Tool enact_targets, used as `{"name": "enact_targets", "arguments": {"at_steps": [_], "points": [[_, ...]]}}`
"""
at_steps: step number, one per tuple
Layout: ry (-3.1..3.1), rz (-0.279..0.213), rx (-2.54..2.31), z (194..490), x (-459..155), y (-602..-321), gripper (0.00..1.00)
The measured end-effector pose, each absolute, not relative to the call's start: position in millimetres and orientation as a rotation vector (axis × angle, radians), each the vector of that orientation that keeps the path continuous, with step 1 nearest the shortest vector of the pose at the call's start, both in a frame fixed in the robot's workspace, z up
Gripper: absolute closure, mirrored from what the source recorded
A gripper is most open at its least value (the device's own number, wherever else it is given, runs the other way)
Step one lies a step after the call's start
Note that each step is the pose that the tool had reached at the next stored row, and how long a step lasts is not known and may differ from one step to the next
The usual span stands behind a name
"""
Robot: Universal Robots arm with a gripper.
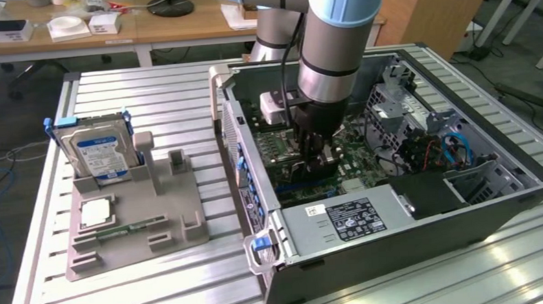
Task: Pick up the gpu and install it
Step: 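Insert the gpu into the slot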
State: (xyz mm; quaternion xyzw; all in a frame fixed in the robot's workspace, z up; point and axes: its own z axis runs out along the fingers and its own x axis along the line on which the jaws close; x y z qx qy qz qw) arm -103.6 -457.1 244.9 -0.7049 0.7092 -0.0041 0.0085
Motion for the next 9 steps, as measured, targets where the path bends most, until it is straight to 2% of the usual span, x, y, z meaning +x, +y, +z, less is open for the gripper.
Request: {"name": "enact_targets", "arguments": {"at_steps": [9], "points": [[2.217,-0.013,-2.203,245.7,-100.5,-457.2,0.74]]}}
